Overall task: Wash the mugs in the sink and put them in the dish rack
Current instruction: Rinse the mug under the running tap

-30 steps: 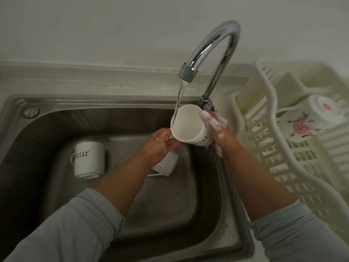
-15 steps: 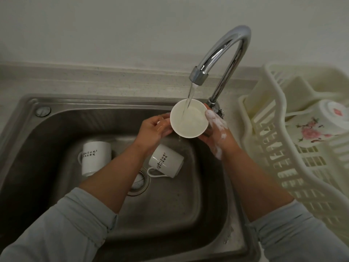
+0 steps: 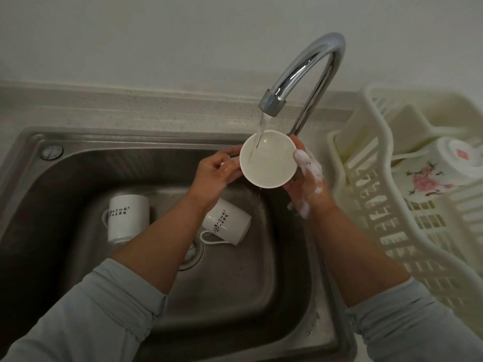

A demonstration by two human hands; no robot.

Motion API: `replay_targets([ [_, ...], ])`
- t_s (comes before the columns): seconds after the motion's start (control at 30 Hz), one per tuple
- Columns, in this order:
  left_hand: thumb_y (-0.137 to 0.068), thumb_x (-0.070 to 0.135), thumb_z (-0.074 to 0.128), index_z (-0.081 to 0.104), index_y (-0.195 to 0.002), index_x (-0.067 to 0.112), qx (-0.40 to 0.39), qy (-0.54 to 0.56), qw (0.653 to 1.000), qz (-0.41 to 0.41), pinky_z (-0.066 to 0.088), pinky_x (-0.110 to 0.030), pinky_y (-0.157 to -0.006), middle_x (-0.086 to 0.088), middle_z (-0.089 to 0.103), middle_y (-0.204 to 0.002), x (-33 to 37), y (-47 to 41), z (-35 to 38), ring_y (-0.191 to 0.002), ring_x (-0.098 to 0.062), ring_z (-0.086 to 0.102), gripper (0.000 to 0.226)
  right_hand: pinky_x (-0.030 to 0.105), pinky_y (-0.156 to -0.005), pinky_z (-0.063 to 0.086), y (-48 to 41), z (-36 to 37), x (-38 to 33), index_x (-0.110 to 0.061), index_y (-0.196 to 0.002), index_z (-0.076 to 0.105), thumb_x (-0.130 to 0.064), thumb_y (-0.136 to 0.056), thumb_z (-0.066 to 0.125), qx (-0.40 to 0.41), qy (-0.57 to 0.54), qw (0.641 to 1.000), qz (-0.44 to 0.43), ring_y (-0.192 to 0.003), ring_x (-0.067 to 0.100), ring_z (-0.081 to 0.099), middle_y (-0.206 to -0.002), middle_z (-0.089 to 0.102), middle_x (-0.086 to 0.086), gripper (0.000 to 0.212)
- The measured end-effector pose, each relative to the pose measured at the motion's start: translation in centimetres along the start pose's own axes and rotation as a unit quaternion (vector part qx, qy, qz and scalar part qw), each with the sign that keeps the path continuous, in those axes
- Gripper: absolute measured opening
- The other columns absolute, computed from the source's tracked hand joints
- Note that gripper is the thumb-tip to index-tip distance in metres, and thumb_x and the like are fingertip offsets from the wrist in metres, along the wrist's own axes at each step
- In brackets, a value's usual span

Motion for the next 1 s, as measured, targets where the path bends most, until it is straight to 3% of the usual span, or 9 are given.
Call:
replay_targets([
  [0.07, -0.089, -0.004, 0.053, 0.055, -0.05, 0.015, -0.003, 0.003, 1.0, 0.017, 0.054, -0.025, -0.076, -0.003, 0.064, -0.116, 0.7, 0.0, -0.1, -0.1, -0.017, 0.066, 0.043, 0.043, -0.093, 0.051, -0.2, 0.2, 0.1, -0.015, -0.138, 0.044, -0.044, -0.069, 0.064, 0.005, -0.015, 1.0, 0.012, -0.121, 0.026, 0.052, -0.135, 0.051, 0.011, 0.077],
  [0.17, -0.088, -0.006, 0.053, 0.05, -0.055, 0.009, 0.001, -0.031, 0.999, 0.041, 0.053, -0.019, -0.072, 0.005, 0.063, -0.111, 1.4, -0.2, -0.3, -0.094, -0.007, 0.067, 0.036, 0.029, -0.076, 0.055, -0.6, 0.4, 0.1, -0.017, -0.134, 0.048, -0.035, -0.074, 0.062, 0.01, -0.052, 0.998, 0.027, -0.108, 0.017, 0.058, -0.12, 0.058, 0.001, 0.063],
  [0.3, -0.086, -0.006, 0.057, 0.047, -0.059, 0.009, 0.02, -0.118, 0.988, 0.098, 0.049, -0.015, -0.076, -0.002, 0.061, -0.115, 3.3, -0.4, -0.9, -0.096, 0.004, 0.063, 0.032, 0.031, -0.069, 0.054, -0.8, 1.4, -0.7, -0.017, -0.12, 0.057, -0.038, -0.056, 0.076, -0.024, -0.096, 0.995, 0.001, -0.096, 0.013, 0.061, -0.103, 0.063, -0.004, 0.07],
  [0.4, -0.084, -0.005, 0.06, 0.044, -0.058, 0.016, 0.038, -0.171, 0.974, 0.141, 0.045, -0.007, -0.081, -0.003, 0.058, -0.118, 4.8, -0.2, -1.4, -0.099, 0.012, 0.058, 0.037, 0.032, -0.07, 0.054, -1.1, 2.8, -1.2, -0.025, -0.106, 0.065, -0.039, -0.054, 0.079, -0.064, -0.121, 0.99, -0.017, -0.094, 0.012, 0.06, -0.1, 0.066, -0.007, 0.056],
  [0.5, -0.082, 0.002, 0.065, 0.042, -0.055, 0.02, 0.055, -0.224, 0.956, 0.179, 0.045, -0.009, -0.087, 0.001, 0.059, -0.117, 5.6, -0.2, -2.3, -0.101, 0.01, 0.057, 0.04, 0.036, -0.074, 0.052, -1.3, 3.8, -0.9, -0.016, -0.124, 0.052, -0.039, -0.058, 0.076, -0.071, -0.141, 0.987, -0.006, -0.103, 0.021, 0.055, -0.114, 0.06, 0.002, 0.075],
  [0.6, -0.079, 0.011, 0.066, 0.04, -0.053, 0.027, 0.081, -0.274, 0.935, 0.208, 0.046, -0.012, -0.088, 0.004, 0.06, -0.115, 6.5, 0.2, -3.1, -0.1, 0.007, 0.058, 0.041, 0.036, -0.076, 0.053, -1.6, 4.8, -0.6, -0.012, -0.133, 0.043, -0.033, -0.069, 0.059, -0.073, -0.164, 0.984, 0.008, -0.109, 0.025, 0.051, -0.123, 0.052, 0.008, 0.068],
  [0.73, -0.08, 0.004, 0.068, 0.043, -0.055, 0.028, 0.104, -0.305, 0.919, 0.229, 0.044, -0.006, -0.084, 0.003, 0.059, -0.114, 7.5, 1.1, -4.2, -0.098, 0.012, 0.056, 0.042, 0.037, -0.075, 0.054, -1.5, 6.0, 0.4, -0.002, -0.141, 0.033, -0.027, -0.081, 0.045, -0.063, -0.164, 0.984, 0.038, -0.111, 0.029, 0.051, -0.126, 0.05, 0.014, 0.067],
  [0.83, -0.079, 0.006, 0.068, 0.045, -0.056, 0.02, 0.121, -0.322, 0.906, 0.246, 0.045, -0.006, -0.085, 0.003, 0.059, -0.113, 7.7, 1.9, -5.0, -0.099, 0.014, 0.055, 0.035, 0.036, -0.071, 0.052, -1.5, 7.0, 0.8, 0.002, -0.137, 0.037, -0.026, -0.087, 0.043, -0.068, -0.145, 0.986, 0.032, -0.102, 0.026, 0.058, -0.116, 0.059, 0.012, 0.058],
  [1.0, -0.076, 0.022, 0.065, 0.05, -0.059, 0.019, 0.143, -0.372, 0.879, 0.261, 0.047, -0.011, -0.086, 0.0, 0.062, -0.112, 8.6, 3.0, -5.4, -0.102, -0.009, 0.06, 0.023, 0.026, -0.062, 0.056, -1.5, 7.9, 1.9, -0.008, -0.115, 0.053, -0.024, -0.096, 0.035, -0.046, -0.167, 0.982, 0.073, -0.081, 0.015, 0.064, -0.083, 0.071, -0.001, 0.031],
])
Point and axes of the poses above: each hand's wrist, its own y-axis away from the middle knuckle, its own z-axis out of the palm, x = y × z, the point moved 7 cm from there along -y, towards the middle knuckle
